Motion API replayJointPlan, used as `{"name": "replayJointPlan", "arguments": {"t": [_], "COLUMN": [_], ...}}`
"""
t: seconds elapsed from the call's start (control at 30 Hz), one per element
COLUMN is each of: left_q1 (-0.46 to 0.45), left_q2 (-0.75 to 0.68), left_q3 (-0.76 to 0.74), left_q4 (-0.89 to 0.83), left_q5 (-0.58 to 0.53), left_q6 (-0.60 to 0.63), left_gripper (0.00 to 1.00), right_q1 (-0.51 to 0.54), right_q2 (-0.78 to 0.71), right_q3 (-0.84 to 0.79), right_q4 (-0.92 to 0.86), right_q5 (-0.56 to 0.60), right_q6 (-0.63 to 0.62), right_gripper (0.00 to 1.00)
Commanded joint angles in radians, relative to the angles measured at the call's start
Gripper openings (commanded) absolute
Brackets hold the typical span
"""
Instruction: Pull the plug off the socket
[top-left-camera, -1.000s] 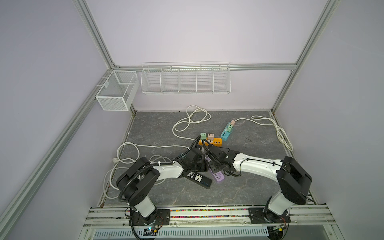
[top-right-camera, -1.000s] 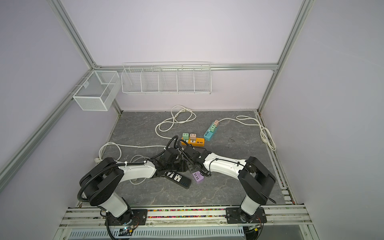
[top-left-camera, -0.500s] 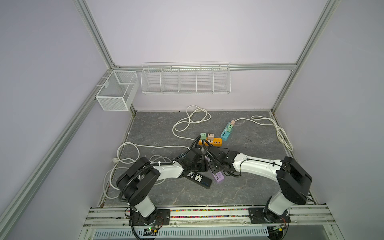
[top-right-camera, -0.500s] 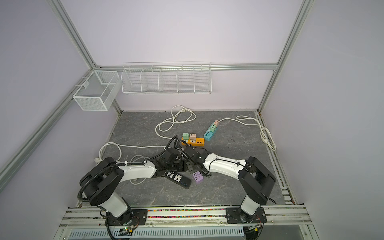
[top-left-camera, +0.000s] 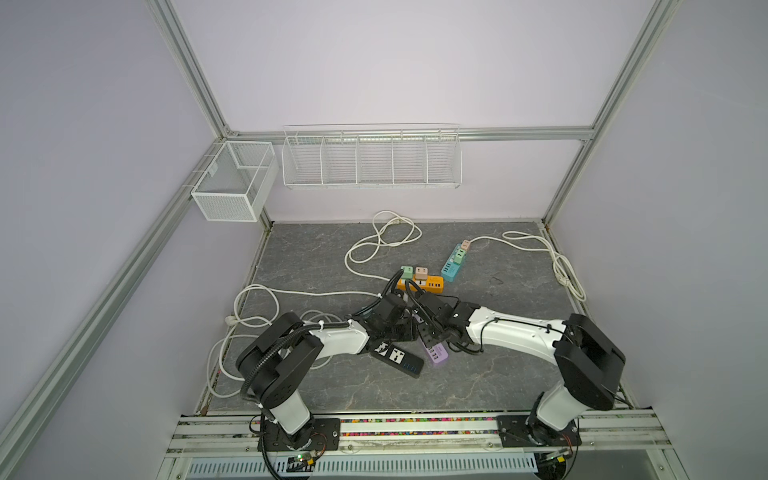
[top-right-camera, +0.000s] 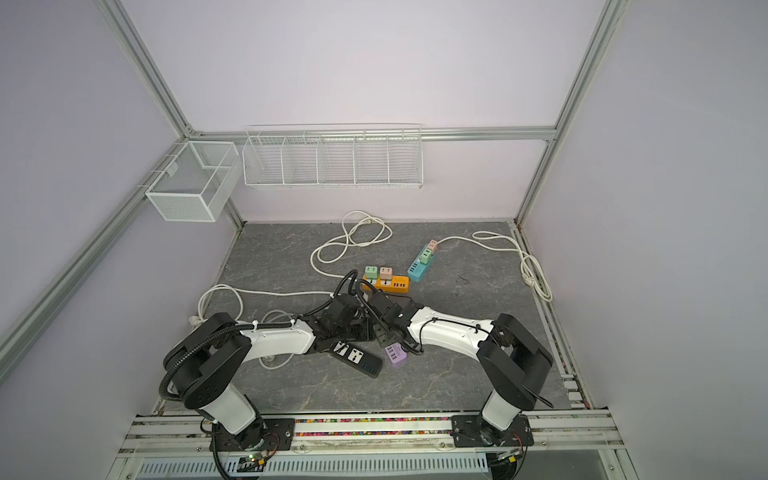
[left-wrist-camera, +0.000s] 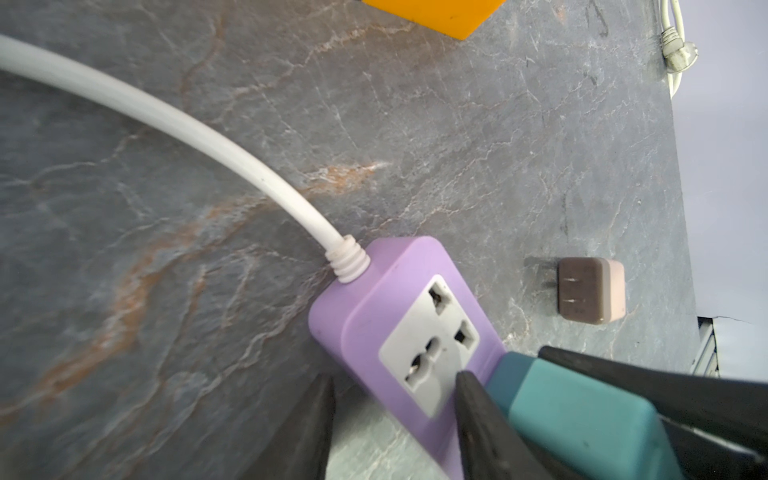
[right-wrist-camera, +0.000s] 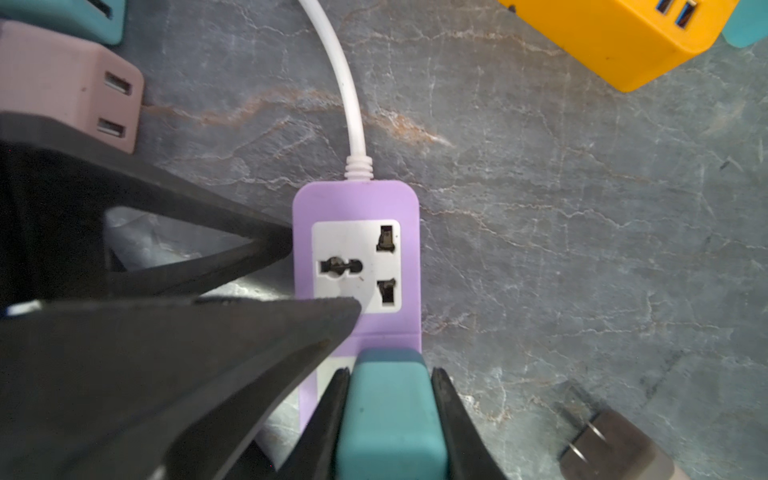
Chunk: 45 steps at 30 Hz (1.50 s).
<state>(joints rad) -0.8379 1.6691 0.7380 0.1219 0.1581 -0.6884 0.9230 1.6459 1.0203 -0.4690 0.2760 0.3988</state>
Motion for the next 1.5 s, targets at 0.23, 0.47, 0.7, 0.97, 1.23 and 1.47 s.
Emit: {"name": "replayJointPlan", "arguments": {"t": [0.23,0.47,0.7,0.97,1.23,1.47], "left_q1": [0.001,0.000,-0.016,-0.018,-0.029,-0.030], "left_q2": [0.034,0.042,0.058,0.064,0.052,0.060], "left_q3": [0.002,0.002,0.018,0.017,0.005,0.004], "left_q4": [-0.089,-0.085,-0.102,-0.086,-0.037,-0.039], "left_q5": [-0.056,-0.046,-0.058,-0.041,-0.002,-0.002], "left_q6": [-0.008,-0.013,-0.013,-0.019,-0.017,-0.029], "left_gripper": [0.45,0.44,0.43,0.43,0.41,0.41], "right_q1": [-0.014,-0.030,-0.046,-0.006,-0.002,0.004], "right_q2": [-0.043,-0.085,-0.110,-0.090,-0.077,-0.082], "right_q3": [-0.029,-0.046,-0.046,-0.067,-0.061,-0.071], "right_q4": [0.031,0.043,0.037,0.097,0.052,0.013], "right_q5": [-0.013,-0.010,-0.037,-0.019,0.006,0.036], "right_q6": [-0.018,-0.009,-0.012,0.018,0.026,0.046], "right_gripper": [0.25,0.26,0.25,0.24,0.32,0.45]}}
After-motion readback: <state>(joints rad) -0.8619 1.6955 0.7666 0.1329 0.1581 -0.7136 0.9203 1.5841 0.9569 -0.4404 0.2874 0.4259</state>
